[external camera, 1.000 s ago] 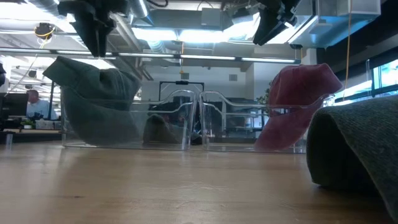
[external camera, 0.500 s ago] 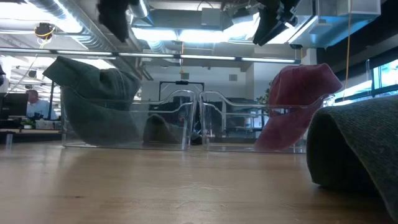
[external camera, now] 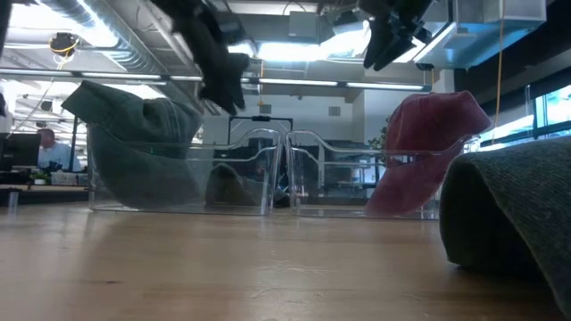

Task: Pick & Place hat
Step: Put the top black cap into the left transparent bin

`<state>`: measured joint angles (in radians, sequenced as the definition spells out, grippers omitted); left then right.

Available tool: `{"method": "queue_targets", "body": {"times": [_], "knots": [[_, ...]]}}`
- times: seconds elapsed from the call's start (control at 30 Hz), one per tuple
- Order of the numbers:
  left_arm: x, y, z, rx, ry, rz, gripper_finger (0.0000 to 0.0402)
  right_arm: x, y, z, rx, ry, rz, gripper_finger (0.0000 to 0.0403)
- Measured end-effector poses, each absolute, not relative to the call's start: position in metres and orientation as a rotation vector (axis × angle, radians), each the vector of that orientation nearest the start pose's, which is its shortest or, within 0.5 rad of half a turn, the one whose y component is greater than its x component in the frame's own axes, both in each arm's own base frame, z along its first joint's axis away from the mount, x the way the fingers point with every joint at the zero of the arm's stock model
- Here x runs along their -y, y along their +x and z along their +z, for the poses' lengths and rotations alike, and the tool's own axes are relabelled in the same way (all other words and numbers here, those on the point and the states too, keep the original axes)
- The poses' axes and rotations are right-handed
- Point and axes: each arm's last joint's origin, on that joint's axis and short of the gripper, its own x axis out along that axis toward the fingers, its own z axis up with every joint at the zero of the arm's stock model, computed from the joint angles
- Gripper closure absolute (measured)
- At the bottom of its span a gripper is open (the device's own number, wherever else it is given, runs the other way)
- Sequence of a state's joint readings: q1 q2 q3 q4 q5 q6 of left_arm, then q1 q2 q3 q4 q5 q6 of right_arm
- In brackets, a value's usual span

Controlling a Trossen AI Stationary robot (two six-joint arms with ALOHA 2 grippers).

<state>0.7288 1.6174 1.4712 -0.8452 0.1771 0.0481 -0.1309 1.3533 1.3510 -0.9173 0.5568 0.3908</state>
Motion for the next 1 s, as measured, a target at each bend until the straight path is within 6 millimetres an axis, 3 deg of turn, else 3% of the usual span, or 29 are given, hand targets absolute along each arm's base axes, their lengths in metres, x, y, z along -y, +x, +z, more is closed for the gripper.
{"method": "queue_targets", "body": {"times": [0.27, 0.5, 0.7, 1.0], "knots": [[-0.244, 0.281, 0.242, -1.101, -0.473, 0.489, 0.0204, 0.058, 0.258, 0.347, -0.775, 0.16, -0.832, 0.0231], [-0.252, 0.29, 0.204, -1.199, -0.51, 0.484, 0.0206, 0.061, 0.258, 0.347, -0.787, 0.138, -0.829, 0.0231], [-0.255, 0.293, 0.19, -1.231, -0.525, 0.479, 0.0204, 0.061, 0.258, 0.347, -0.796, 0.119, -0.821, 0.0231], [-0.255, 0.293, 0.19, -1.233, -0.525, 0.479, 0.0204, 0.061, 0.258, 0.347, -0.797, 0.116, -0.819, 0.0231]]}}
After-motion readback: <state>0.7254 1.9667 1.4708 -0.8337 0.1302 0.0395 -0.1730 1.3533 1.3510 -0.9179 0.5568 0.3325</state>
